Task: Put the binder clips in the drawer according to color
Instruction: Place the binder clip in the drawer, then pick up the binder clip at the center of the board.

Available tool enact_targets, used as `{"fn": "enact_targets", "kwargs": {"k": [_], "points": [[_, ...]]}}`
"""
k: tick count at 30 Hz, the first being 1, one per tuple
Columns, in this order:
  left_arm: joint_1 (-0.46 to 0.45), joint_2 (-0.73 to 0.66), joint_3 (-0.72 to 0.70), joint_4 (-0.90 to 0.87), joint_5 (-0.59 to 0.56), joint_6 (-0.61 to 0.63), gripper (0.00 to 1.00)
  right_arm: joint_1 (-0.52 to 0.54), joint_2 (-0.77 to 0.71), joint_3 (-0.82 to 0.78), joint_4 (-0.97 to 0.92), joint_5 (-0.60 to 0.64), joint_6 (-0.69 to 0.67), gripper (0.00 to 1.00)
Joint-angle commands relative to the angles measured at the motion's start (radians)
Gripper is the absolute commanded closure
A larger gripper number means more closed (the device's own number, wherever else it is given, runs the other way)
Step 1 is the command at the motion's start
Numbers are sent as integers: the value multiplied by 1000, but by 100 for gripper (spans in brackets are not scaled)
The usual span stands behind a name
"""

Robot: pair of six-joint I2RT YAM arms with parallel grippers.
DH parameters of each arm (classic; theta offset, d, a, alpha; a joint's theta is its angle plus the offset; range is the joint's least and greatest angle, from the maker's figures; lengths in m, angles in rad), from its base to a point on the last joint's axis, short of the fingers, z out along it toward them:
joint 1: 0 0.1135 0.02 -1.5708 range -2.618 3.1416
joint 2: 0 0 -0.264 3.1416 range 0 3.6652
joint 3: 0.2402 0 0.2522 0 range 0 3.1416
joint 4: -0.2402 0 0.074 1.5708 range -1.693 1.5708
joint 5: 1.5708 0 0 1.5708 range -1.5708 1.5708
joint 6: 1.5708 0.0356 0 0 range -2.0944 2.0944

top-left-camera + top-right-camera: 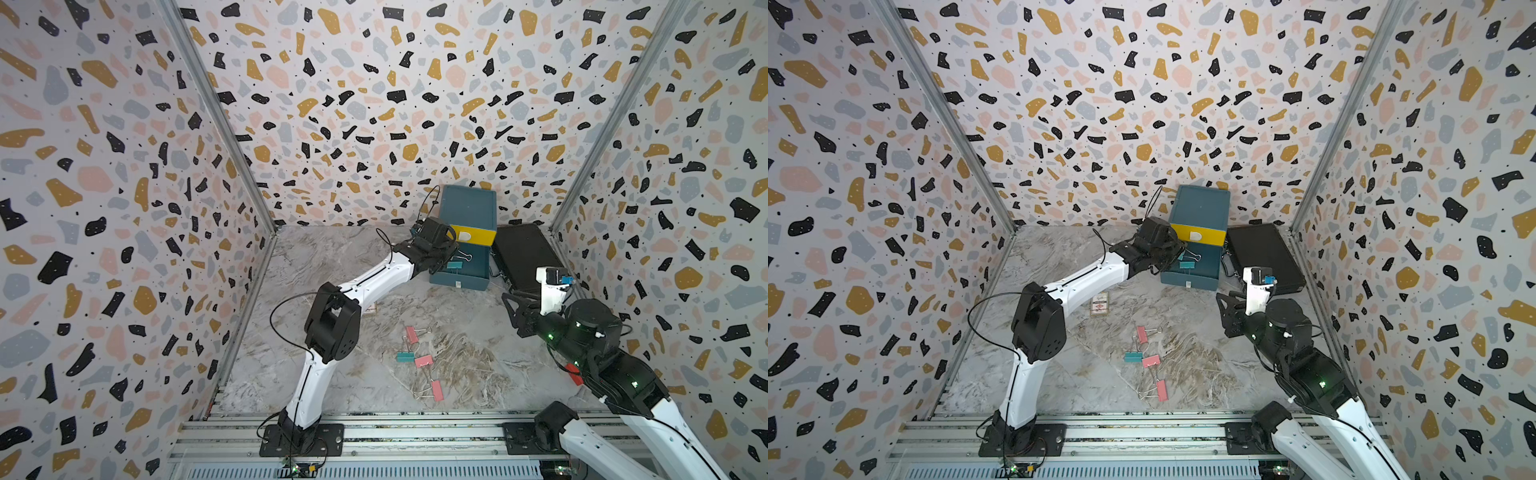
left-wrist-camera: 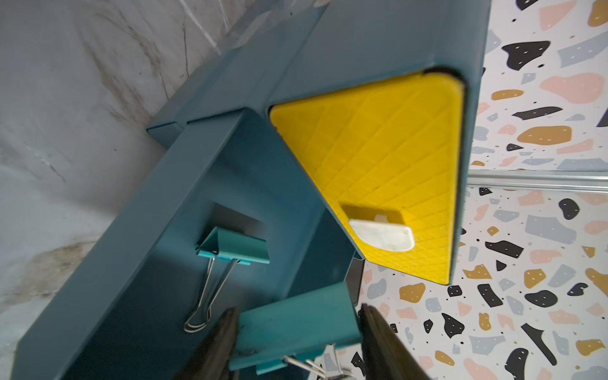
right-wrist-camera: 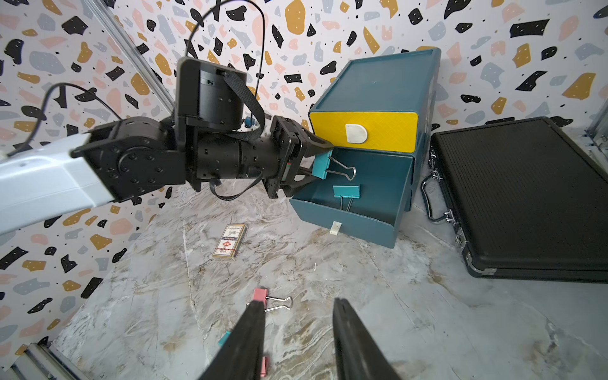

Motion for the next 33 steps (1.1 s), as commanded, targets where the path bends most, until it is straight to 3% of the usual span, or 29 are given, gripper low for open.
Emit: {"fn": "enact_targets", "kwargs": {"k": [1, 5, 11, 15, 22, 26, 33], "points": [[-2, 9, 50, -5, 20, 30, 25, -3, -9, -4, -14, -10, 12, 60], [-2, -30, 56, -11, -3, 64, 13, -4, -5, -5, -17, -27, 12, 60], [-3, -158, 3, -78, -40, 187, 13, -4, -5, 1, -40, -75, 2, 60], [-2, -334, -148, -174, -68, 375, 14, -4, 11, 15, -94, -117, -15, 59], [-4, -577, -431, -519, -88, 689, 16, -4, 32, 10, -168, -224, -16, 57], [-41, -660, -606, -610, -77, 754, 13, -3, 30, 10, -185, -255, -19, 56], [-104, -688, -806, -590, -26, 757, 11, -3, 66, 17, -194, -335, -15, 56]]}}
